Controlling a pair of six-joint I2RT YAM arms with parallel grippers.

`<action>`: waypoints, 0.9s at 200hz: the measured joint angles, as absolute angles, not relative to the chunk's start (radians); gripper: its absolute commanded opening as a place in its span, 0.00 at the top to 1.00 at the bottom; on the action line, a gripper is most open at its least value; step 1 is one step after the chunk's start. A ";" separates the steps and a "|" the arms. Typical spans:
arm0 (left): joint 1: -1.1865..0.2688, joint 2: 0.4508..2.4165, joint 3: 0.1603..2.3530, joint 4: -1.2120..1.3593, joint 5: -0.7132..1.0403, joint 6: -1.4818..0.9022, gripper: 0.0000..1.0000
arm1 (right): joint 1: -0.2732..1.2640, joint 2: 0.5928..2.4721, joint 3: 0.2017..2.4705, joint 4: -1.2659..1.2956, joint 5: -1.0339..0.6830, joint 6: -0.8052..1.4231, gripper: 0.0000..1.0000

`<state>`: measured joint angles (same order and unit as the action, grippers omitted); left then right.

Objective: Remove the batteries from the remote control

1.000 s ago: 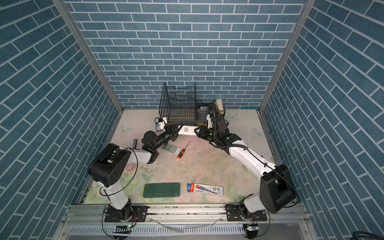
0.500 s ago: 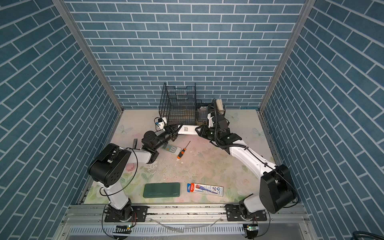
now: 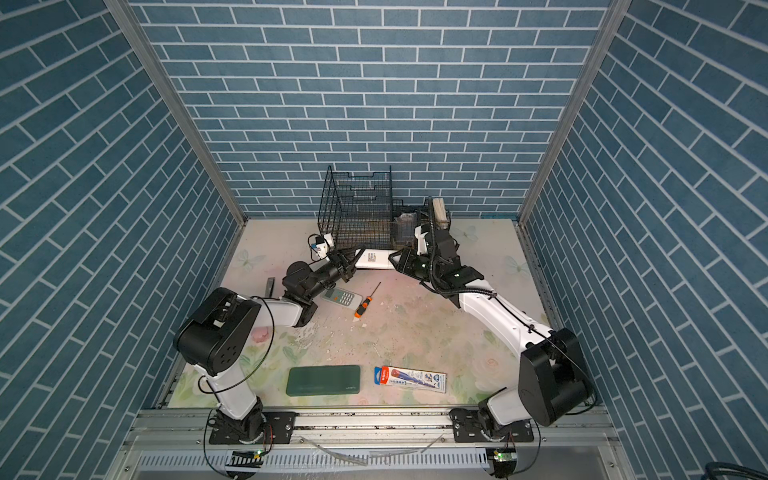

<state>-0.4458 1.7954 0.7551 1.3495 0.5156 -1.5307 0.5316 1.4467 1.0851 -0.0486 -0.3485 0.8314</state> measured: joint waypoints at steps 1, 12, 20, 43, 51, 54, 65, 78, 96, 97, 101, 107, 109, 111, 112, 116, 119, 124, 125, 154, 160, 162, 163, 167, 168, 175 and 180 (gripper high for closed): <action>-0.446 1.795 0.755 1.349 0.516 -1.531 1.00 | 0.532 1.447 1.085 -0.049 -0.349 0.832 0.56; -0.446 1.795 0.755 1.345 0.514 -1.531 1.00 | 0.530 1.451 1.085 -0.044 -0.355 0.834 0.60; -0.446 1.795 0.755 1.343 0.513 -1.531 1.00 | 0.529 1.451 1.084 -0.041 -0.357 0.834 0.62; -0.444 1.795 0.755 1.340 0.506 -1.536 1.00 | 0.527 1.451 1.084 -0.029 -0.363 0.834 0.66; -0.444 1.795 0.755 1.340 0.503 -1.538 1.00 | 0.524 1.451 1.083 -0.025 -0.366 0.839 0.67; -0.444 1.795 0.755 1.340 0.501 -1.538 1.00 | 0.524 1.451 1.083 -0.023 -0.366 0.840 0.67; -0.444 1.795 0.755 1.339 0.498 -1.541 1.00 | 0.520 1.451 1.080 -0.016 -0.369 0.841 0.68; -0.444 1.795 0.755 1.336 0.498 -1.542 1.00 | 0.514 1.449 1.073 -0.010 -0.372 0.841 0.68; -0.445 1.795 0.755 1.329 0.498 -1.542 1.00 | 0.509 1.446 1.061 -0.004 -0.377 0.841 0.66; -0.445 1.795 0.755 1.329 0.498 -1.542 1.00 | 0.508 1.445 1.061 -0.004 -0.377 0.841 0.66; -0.445 1.795 0.755 1.328 0.498 -1.542 1.00 | 0.507 1.445 1.059 -0.003 -0.379 0.842 0.65; -0.445 1.795 0.755 1.328 0.499 -1.541 1.00 | 0.506 1.445 1.057 -0.004 -0.379 0.841 0.64; -0.445 1.795 0.755 1.328 0.499 -1.541 1.00 | 0.505 1.445 1.056 -0.004 -0.379 0.841 0.63; -0.445 1.795 0.755 1.328 0.499 -1.541 1.00 | 0.505 1.445 1.056 -0.004 -0.379 0.841 0.63; -0.445 1.795 0.755 1.328 0.499 -1.541 1.00 | 0.505 1.445 1.055 -0.004 -0.379 0.841 0.62; -0.445 1.795 0.755 1.328 0.499 -1.541 1.00 | 0.504 1.445 1.055 -0.004 -0.381 0.842 0.62; -0.445 1.795 0.755 1.328 0.499 -1.541 1.00 | 0.503 1.445 1.055 -0.006 -0.381 0.840 0.61; -0.445 1.795 0.755 1.327 0.500 -1.541 1.00 | 0.502 1.445 1.055 -0.007 -0.382 0.841 0.60; -0.445 1.795 0.755 1.327 0.500 -1.541 1.00 | 0.501 1.445 1.055 -0.007 -0.382 0.840 0.60; -0.446 1.795 0.755 1.328 0.502 -1.541 1.00 | 0.492 1.445 1.054 -0.013 -0.397 0.841 0.58; -0.446 1.795 0.755 1.328 0.503 -1.541 1.00 | 0.489 1.445 1.054 -0.014 -0.403 0.841 0.58; -0.446 1.795 0.755 1.328 0.503 -1.541 1.00 | 0.488 1.445 1.053 -0.014 -0.405 0.841 0.58; -0.446 1.795 0.755 1.328 0.503 -1.541 1.00 | 0.488 1.445 1.053 -0.014 -0.405 0.841 0.58; -0.446 1.795 0.755 1.328 0.505 -1.541 1.00 | 0.486 1.445 1.053 -0.015 -0.410 0.841 0.59; -0.446 1.795 0.755 1.328 0.505 -1.541 1.00 | 0.486 1.445 1.053 -0.015 -0.410 0.841 0.59; -0.446 1.795 0.755 1.328 0.508 -1.541 1.00 | 0.483 1.445 1.050 -0.014 -0.417 0.841 0.60; -0.446 1.795 0.755 1.328 0.510 -1.541 1.00 | 0.481 1.444 1.048 -0.013 -0.423 0.841 0.60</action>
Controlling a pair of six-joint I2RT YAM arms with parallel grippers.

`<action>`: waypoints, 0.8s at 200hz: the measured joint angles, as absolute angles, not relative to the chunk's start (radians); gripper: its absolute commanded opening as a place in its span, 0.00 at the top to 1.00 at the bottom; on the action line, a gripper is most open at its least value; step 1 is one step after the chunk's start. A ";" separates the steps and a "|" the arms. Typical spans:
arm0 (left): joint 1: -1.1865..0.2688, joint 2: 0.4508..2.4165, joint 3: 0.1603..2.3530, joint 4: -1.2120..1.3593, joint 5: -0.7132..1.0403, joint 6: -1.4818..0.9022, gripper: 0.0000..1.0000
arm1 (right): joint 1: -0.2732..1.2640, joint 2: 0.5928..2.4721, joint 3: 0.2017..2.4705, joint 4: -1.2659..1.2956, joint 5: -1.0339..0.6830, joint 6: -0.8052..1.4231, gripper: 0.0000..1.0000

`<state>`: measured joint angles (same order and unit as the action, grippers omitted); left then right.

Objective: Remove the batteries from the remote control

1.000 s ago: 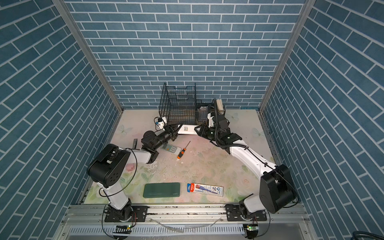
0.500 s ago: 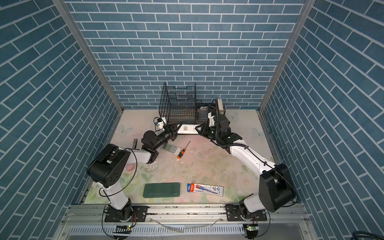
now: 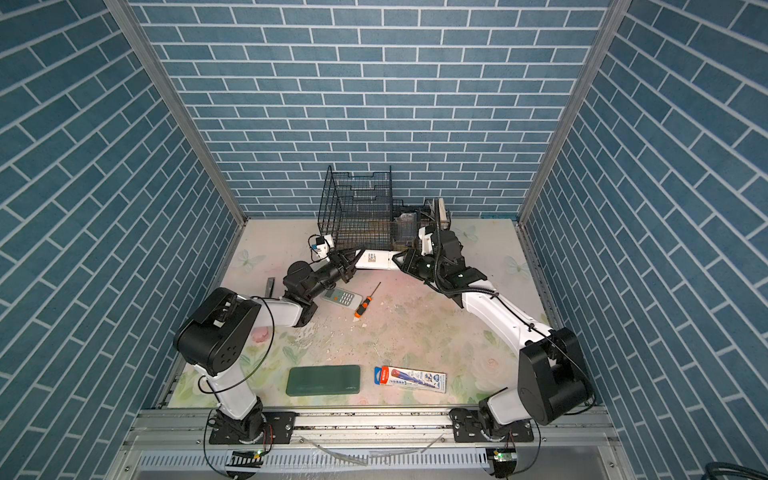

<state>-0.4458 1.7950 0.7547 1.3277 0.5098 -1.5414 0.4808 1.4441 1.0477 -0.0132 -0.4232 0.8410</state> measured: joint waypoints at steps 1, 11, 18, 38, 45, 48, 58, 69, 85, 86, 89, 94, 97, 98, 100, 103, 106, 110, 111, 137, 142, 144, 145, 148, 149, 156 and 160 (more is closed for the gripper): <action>-0.446 1.795 0.755 1.328 0.511 -1.541 1.00 | 0.480 1.444 1.047 -0.013 -0.424 0.841 0.61; -0.446 1.795 0.755 1.326 0.515 -1.541 1.00 | 0.476 1.443 1.042 -0.007 -0.437 0.842 0.62; -0.446 1.795 0.755 1.325 0.517 -1.541 1.00 | 0.473 1.443 1.038 -0.002 -0.446 0.842 0.63; -0.447 1.795 0.755 1.321 0.517 -1.541 1.00 | 0.463 1.441 1.029 0.010 -0.465 0.849 0.65; -0.447 1.795 0.755 1.321 0.517 -1.541 1.00 | 0.461 1.441 1.028 0.012 -0.471 0.850 0.65; -0.447 1.795 0.755 1.321 0.517 -1.541 1.00 | 0.461 1.441 1.027 0.013 -0.472 0.850 0.65; -0.447 1.795 0.755 1.321 0.518 -1.541 1.00 | 0.459 1.440 1.025 0.015 -0.477 0.852 0.65; -0.447 1.795 0.755 1.321 0.519 -1.541 1.00 | 0.459 1.439 1.025 0.015 -0.482 0.853 0.65; -0.447 1.796 0.755 1.322 0.521 -1.541 1.00 | 0.458 1.437 1.025 0.015 -0.487 0.857 0.65; -0.447 1.796 0.755 1.322 0.521 -1.541 1.00 | 0.458 1.436 1.025 0.015 -0.487 0.857 0.65; -0.447 1.797 0.755 1.323 0.521 -1.541 1.00 | 0.457 1.436 1.025 0.015 -0.488 0.857 0.65; -0.447 1.798 0.755 1.324 0.522 -1.541 1.00 | 0.457 1.436 1.025 0.015 -0.489 0.858 0.66; -0.447 1.799 0.755 1.326 0.523 -1.541 1.00 | 0.457 1.435 1.025 0.015 -0.490 0.858 0.66; -0.447 1.799 0.755 1.326 0.523 -1.541 1.00 | 0.457 1.435 1.025 0.015 -0.490 0.858 0.66; -0.447 1.800 0.756 1.328 0.524 -1.541 1.00 | 0.457 1.435 1.025 0.014 -0.490 0.858 0.66; -0.447 1.802 0.756 1.330 0.524 -1.541 1.00 | 0.457 1.434 1.025 0.014 -0.490 0.858 0.66; -0.447 1.803 0.757 1.330 0.525 -1.541 1.00 | 0.457 1.434 1.025 0.013 -0.490 0.858 0.66; -0.447 1.806 0.759 1.332 0.525 -1.541 1.00 | 0.457 1.433 1.025 0.012 -0.491 0.858 0.66; -0.447 1.807 0.759 1.333 0.525 -1.541 1.00 | 0.457 1.433 1.025 0.012 -0.491 0.858 0.66; -0.447 1.823 0.765 1.346 0.528 -1.541 1.00 | 0.456 1.423 1.025 -0.004 -0.491 0.858 0.66; -0.448 1.826 0.765 1.348 0.529 -1.541 1.00 | 0.455 1.421 1.025 -0.008 -0.491 0.858 0.66; -0.448 1.826 0.765 1.348 0.529 -1.541 1.00 | 0.455 1.420 1.025 -0.009 -0.491 0.858 0.66; -0.448 1.826 0.765 1.349 0.529 -1.541 1.00 | 0.455 1.420 1.025 -0.009 -0.491 0.858 0.66; -0.448 1.827 0.765 1.349 0.529 -1.541 1.00 | 0.455 1.419 1.025 -0.012 -0.491 0.858 0.66; -0.448 1.828 0.765 1.349 0.530 -1.541 1.00 | 0.455 1.419 1.025 -0.012 -0.491 0.858 0.66; -0.448 1.829 0.765 1.352 0.532 -1.541 1.00 | 0.455 1.417 1.025 -0.017 -0.491 0.858 0.66; -0.448 1.829 0.765 1.352 0.532 -1.541 1.00 | 0.455 1.415 1.025 -0.021 -0.491 0.858 0.66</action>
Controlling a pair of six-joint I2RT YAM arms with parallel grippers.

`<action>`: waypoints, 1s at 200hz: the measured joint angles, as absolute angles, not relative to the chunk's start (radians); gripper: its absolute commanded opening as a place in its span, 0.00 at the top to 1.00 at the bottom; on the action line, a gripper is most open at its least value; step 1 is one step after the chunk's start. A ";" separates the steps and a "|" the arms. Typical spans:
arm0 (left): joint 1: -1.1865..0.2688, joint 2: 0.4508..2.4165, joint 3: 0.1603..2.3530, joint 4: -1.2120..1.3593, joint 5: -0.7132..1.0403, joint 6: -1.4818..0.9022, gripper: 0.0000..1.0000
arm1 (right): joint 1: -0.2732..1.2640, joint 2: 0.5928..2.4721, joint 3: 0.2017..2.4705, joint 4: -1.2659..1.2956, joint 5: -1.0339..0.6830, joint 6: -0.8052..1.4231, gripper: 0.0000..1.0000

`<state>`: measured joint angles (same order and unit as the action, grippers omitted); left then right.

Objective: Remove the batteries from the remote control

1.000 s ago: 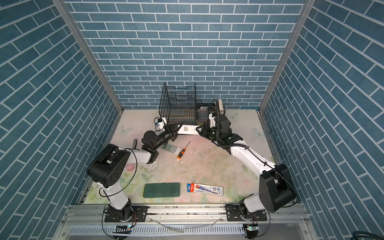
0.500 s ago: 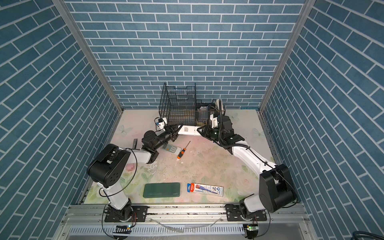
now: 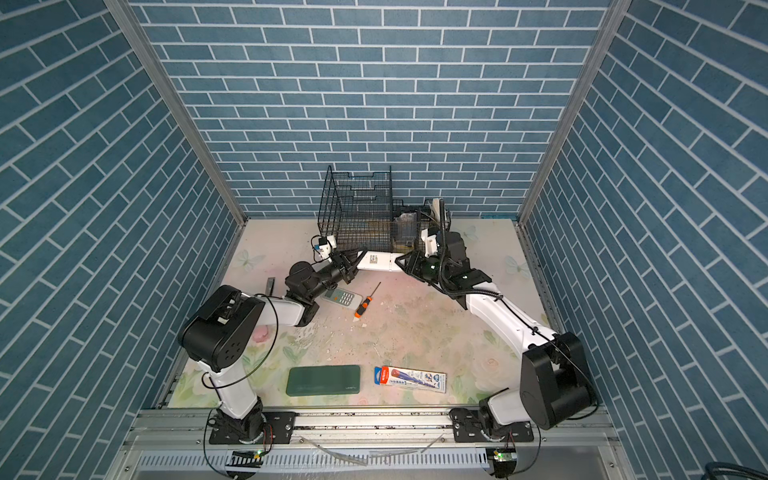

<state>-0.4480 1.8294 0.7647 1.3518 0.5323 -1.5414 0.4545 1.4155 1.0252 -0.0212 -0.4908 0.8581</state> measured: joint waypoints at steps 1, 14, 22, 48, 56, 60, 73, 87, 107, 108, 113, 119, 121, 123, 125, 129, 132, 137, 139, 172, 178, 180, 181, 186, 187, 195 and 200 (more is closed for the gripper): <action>-0.448 1.829 0.765 1.352 0.533 -1.541 1.00 | 0.455 1.415 1.025 -0.022 -0.491 0.858 0.66; -0.448 1.829 0.765 1.353 0.535 -1.541 1.00 | 0.454 1.413 1.025 -0.027 -0.491 0.858 0.66; -0.448 1.829 0.765 1.354 0.536 -1.541 1.00 | 0.454 1.413 1.025 -0.028 -0.491 0.858 0.66; -0.448 1.829 0.765 1.354 0.537 -1.541 1.00 | 0.453 1.414 1.025 -0.035 -0.491 0.858 0.67; -0.448 1.829 0.765 1.354 0.538 -1.541 1.00 | 0.453 1.414 1.025 -0.035 -0.491 0.858 0.68; -0.448 1.829 0.765 1.354 0.538 -1.541 1.00 | 0.453 1.414 1.025 -0.035 -0.491 0.858 0.68; -0.448 1.829 0.765 1.354 0.540 -1.541 1.00 | 0.453 1.413 1.025 -0.035 -0.492 0.858 0.69; -0.448 1.829 0.765 1.356 0.540 -1.541 1.00 | 0.453 1.414 1.025 -0.035 -0.494 0.858 0.70; -0.448 1.833 0.765 1.360 0.540 -1.540 1.00 | 0.453 1.413 1.025 -0.035 -0.495 0.858 0.70; -0.448 1.833 0.765 1.361 0.540 -1.540 1.00 | 0.453 1.413 1.025 -0.035 -0.495 0.858 0.70; -0.448 1.835 0.765 1.362 0.540 -1.541 1.00 | 0.453 1.413 1.025 -0.035 -0.495 0.858 0.70; -0.448 1.839 0.765 1.365 0.540 -1.541 1.00 | 0.453 1.413 1.025 -0.036 -0.495 0.858 0.70; -0.448 1.840 0.765 1.367 0.540 -1.541 1.00 | 0.453 1.413 1.025 -0.036 -0.495 0.858 0.70; -0.448 1.841 0.765 1.368 0.540 -1.541 1.00 | 0.453 1.414 1.025 -0.037 -0.494 0.858 0.70; -0.448 1.842 0.765 1.368 0.541 -1.541 1.00 | 0.453 1.413 1.025 -0.038 -0.495 0.858 0.70; -0.448 1.845 0.765 1.369 0.541 -1.541 1.00 | 0.453 1.413 1.025 -0.038 -0.494 0.858 0.70; -0.448 1.846 0.765 1.369 0.541 -1.541 1.00 | 0.452 1.413 1.025 -0.039 -0.494 0.858 0.70; -0.448 1.848 0.765 1.370 0.541 -1.541 1.00 | 0.452 1.413 1.025 -0.041 -0.494 0.858 0.70; -0.448 1.848 0.765 1.370 0.541 -1.541 1.00 | 0.452 1.414 1.025 -0.041 -0.494 0.858 0.70; -0.448 1.859 0.765 1.375 0.540 -1.538 1.00 | 0.452 1.413 1.025 -0.046 -0.495 0.858 0.70; -0.448 1.862 0.765 1.374 0.541 -1.537 1.00 | 0.452 1.413 1.025 -0.046 -0.495 0.858 0.70; -0.448 1.862 0.765 1.374 0.541 -1.537 1.00 | 0.451 1.413 1.025 -0.046 -0.495 0.858 0.70; -0.448 1.863 0.765 1.374 0.540 -1.537 1.00 | 0.451 1.413 1.025 -0.046 -0.495 0.858 0.70; -0.448 1.865 0.765 1.374 0.541 -1.536 1.00 | 0.451 1.413 1.025 -0.046 -0.496 0.858 0.70; -0.448 1.865 0.765 1.374 0.541 -1.536 1.00 | 0.451 1.413 1.025 -0.046 -0.496 0.858 0.70; -0.448 1.867 0.765 1.374 0.541 -1.536 1.00 | 0.451 1.413 1.025 -0.046 -0.496 0.858 0.70; -0.448 1.867 0.765 1.374 0.541 -1.536 1.00 | 0.451 1.413 1.025 -0.046 -0.497 0.858 0.70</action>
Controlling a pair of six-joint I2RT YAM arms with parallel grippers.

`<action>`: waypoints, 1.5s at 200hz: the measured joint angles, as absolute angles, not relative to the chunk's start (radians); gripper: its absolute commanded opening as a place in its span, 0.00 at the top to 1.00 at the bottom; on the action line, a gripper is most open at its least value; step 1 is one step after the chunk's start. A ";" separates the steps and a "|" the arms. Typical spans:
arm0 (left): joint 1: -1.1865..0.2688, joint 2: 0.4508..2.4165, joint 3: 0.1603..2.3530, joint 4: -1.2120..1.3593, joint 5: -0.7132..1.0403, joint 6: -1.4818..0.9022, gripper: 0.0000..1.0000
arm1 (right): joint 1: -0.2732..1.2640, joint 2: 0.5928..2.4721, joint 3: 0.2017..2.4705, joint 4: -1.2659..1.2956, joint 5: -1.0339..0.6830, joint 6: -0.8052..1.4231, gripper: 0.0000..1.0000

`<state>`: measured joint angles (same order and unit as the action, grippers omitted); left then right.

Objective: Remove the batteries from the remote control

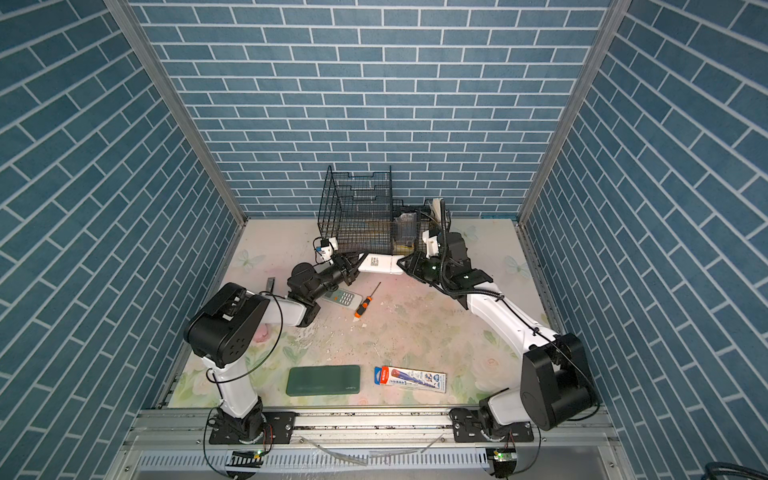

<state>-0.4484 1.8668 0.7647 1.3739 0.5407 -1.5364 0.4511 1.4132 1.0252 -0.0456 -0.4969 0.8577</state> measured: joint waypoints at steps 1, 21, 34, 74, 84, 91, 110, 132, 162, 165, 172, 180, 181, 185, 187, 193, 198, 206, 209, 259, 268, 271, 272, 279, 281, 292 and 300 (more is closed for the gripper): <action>-0.448 1.867 0.765 1.374 0.541 -1.536 1.00 | 0.451 1.413 1.025 -0.046 -0.497 0.858 0.70; -0.448 1.867 0.765 1.374 0.541 -1.536 1.00 | 0.451 1.411 1.025 -0.046 -0.498 0.858 0.70; -0.448 1.867 0.765 1.374 0.541 -1.536 1.00 | 0.451 1.409 1.025 -0.046 -0.499 0.858 0.71; -0.448 1.867 0.765 1.374 0.542 -1.534 1.00 | 0.451 1.409 1.025 -0.045 -0.506 0.858 0.73; -0.448 1.868 0.765 1.374 0.543 -1.533 1.00 | 0.451 1.409 1.025 -0.045 -0.511 0.858 0.74; -0.448 1.869 0.765 1.374 0.543 -1.533 1.00 | 0.451 1.409 1.025 -0.045 -0.514 0.858 0.74; -0.449 1.874 0.765 1.374 0.543 -1.533 1.00 | 0.451 1.409 1.025 -0.045 -0.520 0.858 0.74; -0.450 1.876 0.765 1.373 0.543 -1.533 1.00 | 0.451 1.409 1.025 -0.045 -0.525 0.858 0.75; -0.452 1.876 0.765 1.374 0.543 -1.533 1.00 | 0.451 1.412 1.026 -0.044 -0.529 0.858 0.75; -0.452 1.876 0.765 1.374 0.543 -1.533 1.00 | 0.451 1.413 1.026 -0.044 -0.529 0.858 0.75; -0.453 1.876 0.765 1.374 0.543 -1.533 1.00 | 0.451 1.416 1.026 -0.044 -0.530 0.858 0.75; -0.455 1.876 0.766 1.373 0.543 -1.533 1.00 | 0.451 1.420 1.026 -0.044 -0.534 0.858 0.75; -0.455 1.876 0.766 1.373 0.543 -1.533 1.00 | 0.451 1.421 1.026 -0.044 -0.534 0.858 0.75; -0.456 1.876 0.766 1.373 0.543 -1.533 1.00 | 0.451 1.423 1.026 -0.044 -0.536 0.858 0.75; -0.456 1.876 0.767 1.373 0.543 -1.532 1.00 | 0.451 1.424 1.026 -0.044 -0.536 0.858 0.76; -0.458 1.876 0.767 1.370 0.542 -1.531 1.00 | 0.451 1.427 1.026 -0.043 -0.537 0.859 0.76; -0.458 1.876 0.767 1.367 0.542 -1.531 1.00 | 0.451 1.429 1.026 -0.043 -0.539 0.859 0.77; -0.458 1.876 0.767 1.365 0.541 -1.531 1.00 | 0.451 1.432 1.026 -0.041 -0.540 0.859 0.77; -0.458 1.876 0.767 1.364 0.541 -1.531 1.00 | 0.451 1.433 1.027 -0.040 -0.540 0.859 0.78; -0.460 1.876 0.774 1.357 0.536 -1.530 1.00 | 0.451 1.445 1.027 -0.017 -0.551 0.860 0.85; -0.461 1.876 0.774 1.354 0.536 -1.529 1.00 | 0.451 1.445 1.027 -0.012 -0.558 0.860 0.86; -0.461 1.876 0.774 1.351 0.535 -1.529 1.00 | 0.451 1.445 1.027 -0.009 -0.561 0.860 0.86; -0.461 1.876 0.774 1.350 0.536 -1.529 1.00 | 0.451 1.445 1.027 -0.009 -0.561 0.861 0.86; -0.463 1.876 0.774 1.346 0.535 -1.529 1.00 | 0.451 1.445 1.027 -0.005 -0.566 0.862 0.87; -0.463 1.876 0.774 1.345 0.535 -1.529 1.00 | 0.451 1.445 1.027 -0.004 -0.566 0.863 0.88; -0.465 1.876 0.774 1.342 0.535 -1.527 1.00 | 0.451 1.445 1.027 0.000 -0.571 0.865 0.89; -0.466 1.876 0.774 1.341 0.535 -1.527 1.00 | 0.452 1.445 1.027 0.003 -0.574 0.865 0.89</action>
